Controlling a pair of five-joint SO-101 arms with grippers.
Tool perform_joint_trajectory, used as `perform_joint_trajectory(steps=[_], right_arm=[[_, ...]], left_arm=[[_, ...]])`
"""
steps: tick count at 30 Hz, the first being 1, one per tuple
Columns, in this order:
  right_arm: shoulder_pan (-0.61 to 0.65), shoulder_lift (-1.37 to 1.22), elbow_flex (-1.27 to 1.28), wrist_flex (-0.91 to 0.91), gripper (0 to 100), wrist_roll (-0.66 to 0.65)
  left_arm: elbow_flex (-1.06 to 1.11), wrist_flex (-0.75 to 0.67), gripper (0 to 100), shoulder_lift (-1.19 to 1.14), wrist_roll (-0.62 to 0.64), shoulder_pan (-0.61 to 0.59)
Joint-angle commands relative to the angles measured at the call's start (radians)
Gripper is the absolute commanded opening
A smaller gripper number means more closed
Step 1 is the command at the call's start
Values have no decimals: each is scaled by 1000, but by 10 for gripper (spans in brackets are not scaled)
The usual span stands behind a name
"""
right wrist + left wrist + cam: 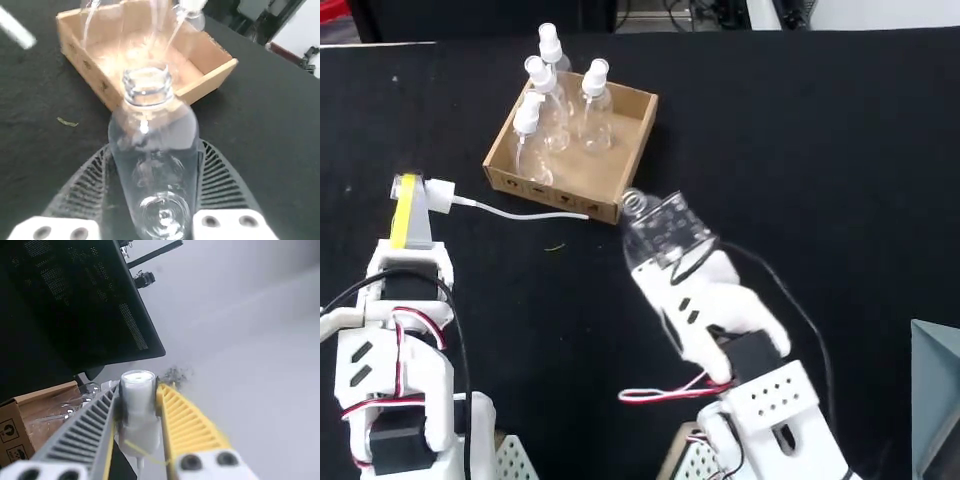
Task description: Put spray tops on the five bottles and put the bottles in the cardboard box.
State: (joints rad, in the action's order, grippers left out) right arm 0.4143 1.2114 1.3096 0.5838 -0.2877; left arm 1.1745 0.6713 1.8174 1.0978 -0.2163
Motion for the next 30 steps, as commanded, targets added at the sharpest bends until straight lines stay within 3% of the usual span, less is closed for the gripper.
perform_joint_trajectory(steps=[1, 17, 23, 30], right_arm=[[44, 36, 22, -89, 100, 0], [48, 36, 53, -124, 102, -3], [48, 36, 54, -124, 103, -86], [49, 28, 58, -124, 103, -87]], left_arm=[[-27, -28, 28, 6, 9, -10], [-13, -21, 28, 6, 17, -15], [25, -29, 28, 6, 64, -15], [27, -25, 28, 6, 64, -7]])
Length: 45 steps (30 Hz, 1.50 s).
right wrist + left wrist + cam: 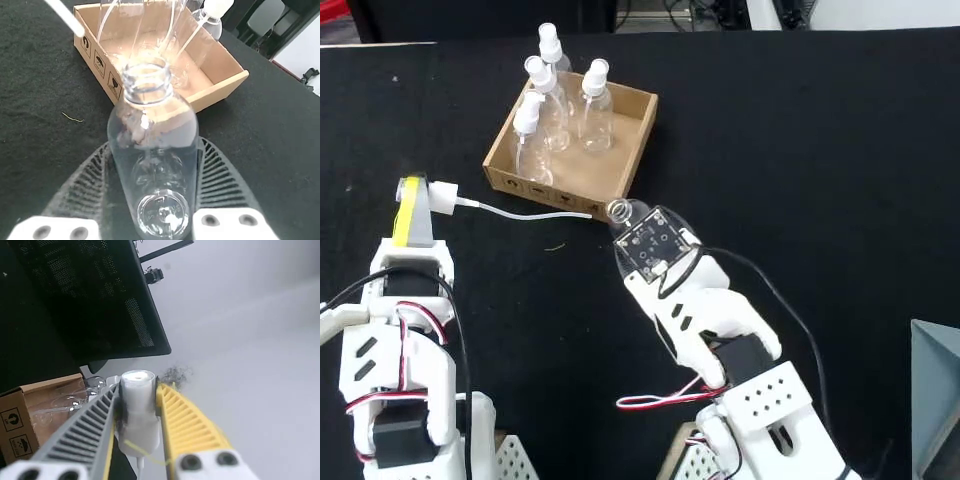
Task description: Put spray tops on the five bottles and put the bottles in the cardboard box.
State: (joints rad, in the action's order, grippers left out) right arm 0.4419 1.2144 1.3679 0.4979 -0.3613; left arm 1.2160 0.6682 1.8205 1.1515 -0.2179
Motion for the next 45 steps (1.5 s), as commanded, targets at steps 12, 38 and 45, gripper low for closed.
perform_joint_trajectory(steps=[12, 38, 45], right_arm=[[21, 33, 94, -192, 100, -184], [66, 33, 111, -190, 99, -186], [69, 33, 111, -190, 99, -186]], left_arm=[[28, -26, 29, 3, 8, 8], [125, -130, 28, 3, -29, 33], [143, -132, 28, 3, -44, 45]])
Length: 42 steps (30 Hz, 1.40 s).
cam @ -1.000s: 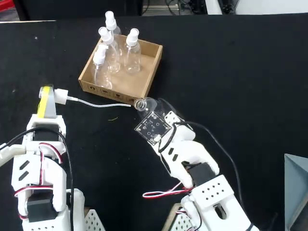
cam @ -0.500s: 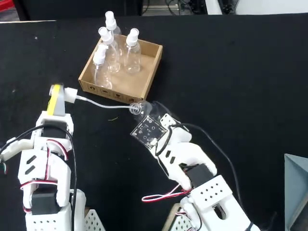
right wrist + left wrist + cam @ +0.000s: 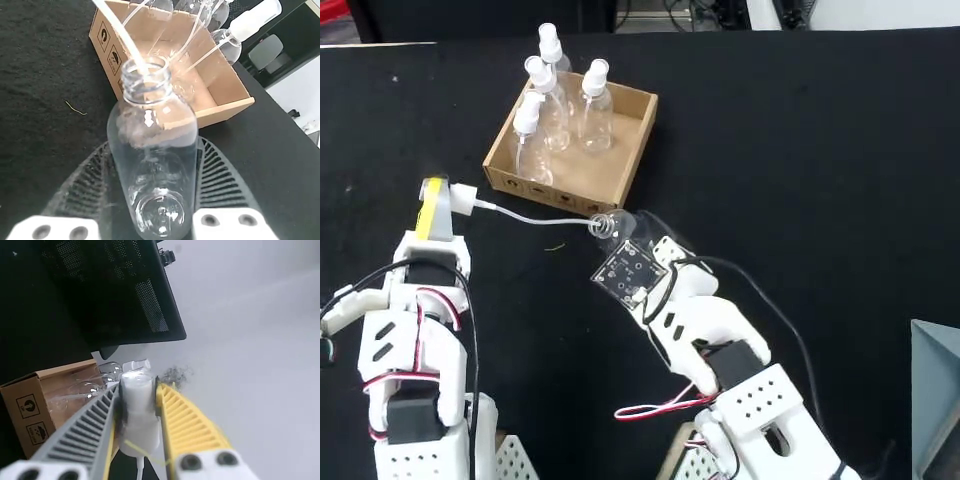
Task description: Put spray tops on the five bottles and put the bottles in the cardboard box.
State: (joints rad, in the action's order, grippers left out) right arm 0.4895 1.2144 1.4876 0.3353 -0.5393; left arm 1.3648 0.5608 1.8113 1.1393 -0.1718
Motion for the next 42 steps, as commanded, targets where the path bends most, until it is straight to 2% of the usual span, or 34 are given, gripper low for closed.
perform_joint_trajectory(steps=[1, 10, 17, 23, 27, 42], right_arm=[[21, 33, -8, -28, 99, -8], [23, 27, -7, -26, 99, -8], [23, 25, -7, -26, 99, -8], [98, 33, -1, 15, 99, -2], [97, 33, -1, 14, 99, 0], [97, 33, 2, 8, 99, 0]], left_arm=[[-4, -25, 28, 12, -40, 1], [16, -29, 29, 12, -49, 87], [18, -25, 29, 12, -110, 193], [31, -26, 29, 12, -126, 240], [39, -23, 29, 12, -153, 274], [39, 25, 29, 11, -158, 294]])
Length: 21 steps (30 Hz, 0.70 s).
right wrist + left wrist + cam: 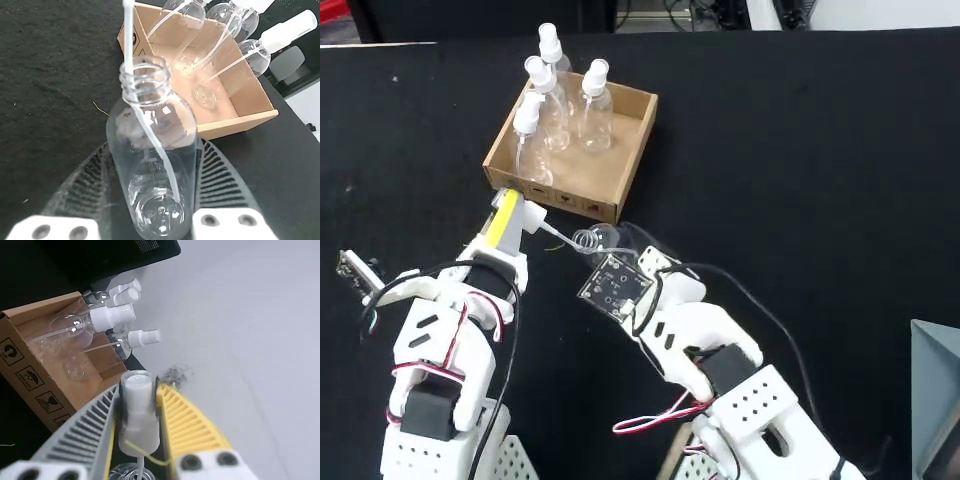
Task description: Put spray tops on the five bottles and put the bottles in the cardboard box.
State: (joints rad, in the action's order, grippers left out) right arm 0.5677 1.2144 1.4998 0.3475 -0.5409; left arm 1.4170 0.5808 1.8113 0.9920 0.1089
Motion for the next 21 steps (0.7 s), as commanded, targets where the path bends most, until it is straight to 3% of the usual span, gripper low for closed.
perform_joint_trajectory(steps=[1, 8, 16, 21], right_arm=[[18, 33, -10, -5, 99, 2], [18, 27, -8, -5, 99, 3], [18, 24, -8, -5, 99, 3], [18, 24, -8, -5, 99, 3]], left_arm=[[-13, 6, 29, 11, -11, 13], [16, 6, 29, 11, -91, 111], [21, 6, 29, 11, -98, 127], [21, 8, 29, 11, -166, 156]])
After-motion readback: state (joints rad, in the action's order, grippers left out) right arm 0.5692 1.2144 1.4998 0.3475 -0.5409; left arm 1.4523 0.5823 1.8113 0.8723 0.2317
